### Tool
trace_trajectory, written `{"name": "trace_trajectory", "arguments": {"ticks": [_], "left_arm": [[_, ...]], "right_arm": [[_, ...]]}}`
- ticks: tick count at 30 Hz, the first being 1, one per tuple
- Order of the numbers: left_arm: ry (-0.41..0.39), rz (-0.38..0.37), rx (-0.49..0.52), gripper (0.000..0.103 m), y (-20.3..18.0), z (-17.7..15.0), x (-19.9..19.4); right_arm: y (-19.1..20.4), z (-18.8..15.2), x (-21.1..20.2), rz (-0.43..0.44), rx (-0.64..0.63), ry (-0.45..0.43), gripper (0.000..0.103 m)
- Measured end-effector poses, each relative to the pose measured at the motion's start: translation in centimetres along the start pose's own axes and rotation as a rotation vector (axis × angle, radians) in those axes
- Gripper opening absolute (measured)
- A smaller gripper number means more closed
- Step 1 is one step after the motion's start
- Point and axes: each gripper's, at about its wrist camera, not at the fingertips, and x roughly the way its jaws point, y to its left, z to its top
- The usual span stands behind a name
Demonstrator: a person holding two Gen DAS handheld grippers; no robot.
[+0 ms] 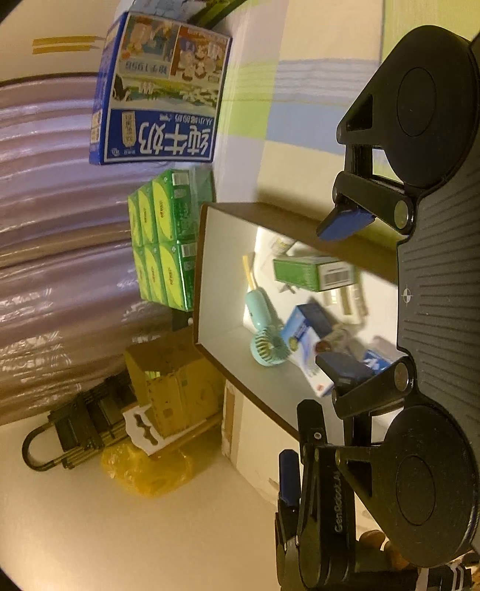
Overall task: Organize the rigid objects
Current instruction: 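Open the left tool to drop the plug while the right tool releases the green box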
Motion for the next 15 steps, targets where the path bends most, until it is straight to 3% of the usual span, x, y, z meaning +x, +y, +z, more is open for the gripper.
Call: {"name": "trace_trajectory", "arguments": {"ticks": [8, 15], "left_arm": [[-0.04, 0.001, 0.016, 0.074, -5.5, -4.6, -5.3], [-0.015, -0.037, 0.012, 0.074, -10.7, -8.2, -8.5]], "right_arm": [[-2.6, -4.7, -5.7, -0.047, 0.009, 0.016, 0.065], [-6.0, -8.9, -11.3, -0.091, 0.044, 0.032, 0.065]]}}
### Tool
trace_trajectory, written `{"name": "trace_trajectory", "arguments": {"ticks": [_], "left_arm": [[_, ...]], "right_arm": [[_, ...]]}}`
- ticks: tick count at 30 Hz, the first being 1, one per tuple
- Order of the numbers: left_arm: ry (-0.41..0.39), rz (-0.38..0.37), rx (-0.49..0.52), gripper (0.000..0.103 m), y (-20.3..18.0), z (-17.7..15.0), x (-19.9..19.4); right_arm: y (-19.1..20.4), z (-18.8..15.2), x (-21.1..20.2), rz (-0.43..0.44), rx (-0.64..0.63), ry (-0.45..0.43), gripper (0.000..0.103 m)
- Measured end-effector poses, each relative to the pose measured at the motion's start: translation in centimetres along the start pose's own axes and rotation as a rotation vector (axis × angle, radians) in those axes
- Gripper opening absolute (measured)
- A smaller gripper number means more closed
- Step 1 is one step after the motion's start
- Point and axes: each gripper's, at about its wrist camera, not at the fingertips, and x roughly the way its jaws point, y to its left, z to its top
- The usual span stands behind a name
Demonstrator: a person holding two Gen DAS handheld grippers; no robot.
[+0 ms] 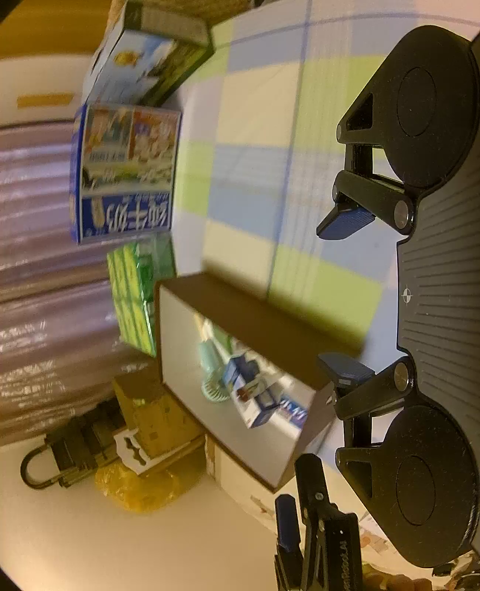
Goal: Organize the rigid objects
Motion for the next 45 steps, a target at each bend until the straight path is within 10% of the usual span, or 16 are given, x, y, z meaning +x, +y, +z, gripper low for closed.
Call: {"name": "trace_trajectory", "arguments": {"ticks": [18, 45], "left_arm": [[0.092, -0.08, 0.001, 0.072, -10.6, -7.5, -4.2], [0.112, -0.115, 0.036, 0.072, -13.8, -8.7, -4.2]], "right_arm": [[-5.1, -9.6, -10.8, -0.085, 0.08, 0.065, 0.065], [-6.5, -11.8, -13.1, -0.097, 0.12, 0.071, 0.065]]}}
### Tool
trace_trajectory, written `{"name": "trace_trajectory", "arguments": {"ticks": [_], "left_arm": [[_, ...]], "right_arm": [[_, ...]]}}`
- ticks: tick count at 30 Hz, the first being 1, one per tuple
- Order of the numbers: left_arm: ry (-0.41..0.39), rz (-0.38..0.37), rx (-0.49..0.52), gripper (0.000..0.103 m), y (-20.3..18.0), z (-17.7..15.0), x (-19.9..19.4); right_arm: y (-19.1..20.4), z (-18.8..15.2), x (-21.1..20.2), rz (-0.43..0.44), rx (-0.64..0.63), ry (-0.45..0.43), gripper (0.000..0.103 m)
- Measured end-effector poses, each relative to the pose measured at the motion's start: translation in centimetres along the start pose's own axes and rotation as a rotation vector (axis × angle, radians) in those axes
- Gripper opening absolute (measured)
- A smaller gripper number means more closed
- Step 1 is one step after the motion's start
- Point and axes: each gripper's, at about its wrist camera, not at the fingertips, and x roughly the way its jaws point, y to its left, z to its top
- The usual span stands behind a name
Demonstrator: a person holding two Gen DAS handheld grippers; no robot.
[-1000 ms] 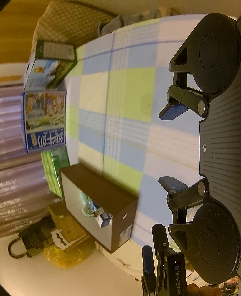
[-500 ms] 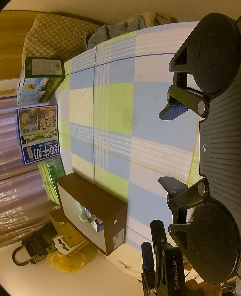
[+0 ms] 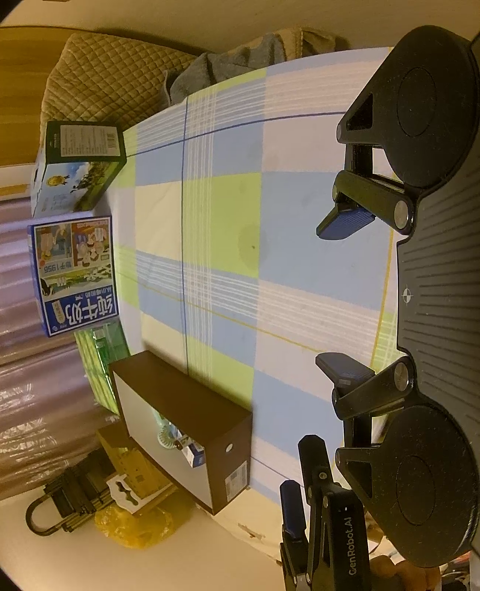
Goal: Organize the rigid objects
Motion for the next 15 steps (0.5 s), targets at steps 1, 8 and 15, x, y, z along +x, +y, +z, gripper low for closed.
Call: {"name": "trace_trajectory", "arguments": {"ticks": [1, 8, 15], "left_arm": [[0.0, 0.001, 0.001, 0.072, -0.01, 0.04, 0.05], [0.0, 0.004, 0.0, 0.072, -0.04, 0.12, 0.1], [0.0, 0.004, 0.0, 0.072, -0.03, 0.11, 0.14]], "right_arm": [[-0.02, 0.02, 0.05, 0.0, 0.001, 0.0, 0.065], [-0.12, 0.19, 0.22, 0.003, 0.002, 0.002, 0.065], [-0.29, 0.33, 0.34, 0.005, 0.004, 0.004, 0.065]]}}
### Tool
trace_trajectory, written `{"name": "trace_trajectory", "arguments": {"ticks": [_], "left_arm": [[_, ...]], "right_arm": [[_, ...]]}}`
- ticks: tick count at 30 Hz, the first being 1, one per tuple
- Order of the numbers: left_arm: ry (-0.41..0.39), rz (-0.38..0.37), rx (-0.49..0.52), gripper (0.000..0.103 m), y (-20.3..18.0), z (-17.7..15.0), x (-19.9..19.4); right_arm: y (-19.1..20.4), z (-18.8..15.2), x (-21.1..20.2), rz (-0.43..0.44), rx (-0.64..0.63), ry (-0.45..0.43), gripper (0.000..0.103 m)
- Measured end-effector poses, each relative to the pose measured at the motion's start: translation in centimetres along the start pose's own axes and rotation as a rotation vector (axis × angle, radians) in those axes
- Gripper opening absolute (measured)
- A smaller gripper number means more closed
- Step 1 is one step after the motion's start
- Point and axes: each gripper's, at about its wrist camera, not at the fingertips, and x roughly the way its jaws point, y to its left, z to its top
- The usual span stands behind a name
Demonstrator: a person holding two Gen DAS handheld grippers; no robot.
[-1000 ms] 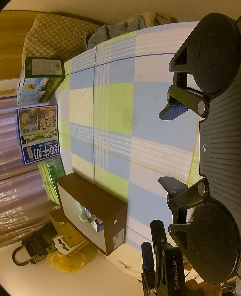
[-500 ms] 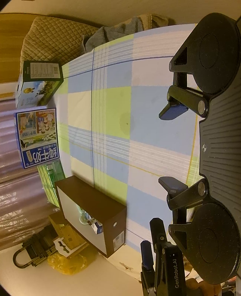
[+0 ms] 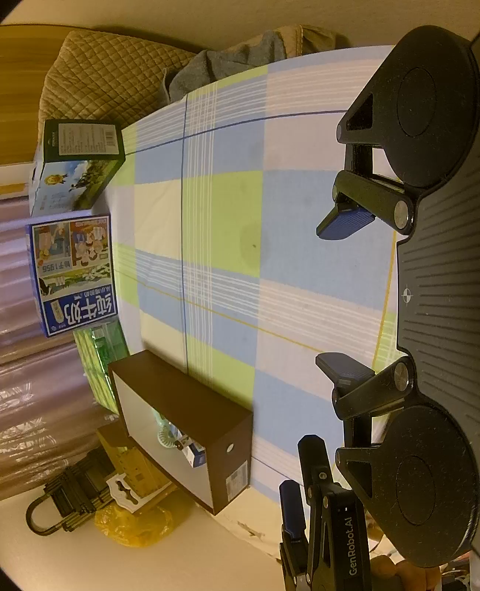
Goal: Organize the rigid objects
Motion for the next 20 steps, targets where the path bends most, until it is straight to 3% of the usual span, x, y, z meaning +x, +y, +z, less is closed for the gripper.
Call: {"name": "trace_trajectory", "arguments": {"ticks": [20], "left_arm": [[0.005, 0.005, 0.003, 0.072, -0.78, 0.52, 0.8]], "right_arm": [[-0.86, 0.22, 0.21, 0.006, 0.012, 0.004, 0.065]]}}
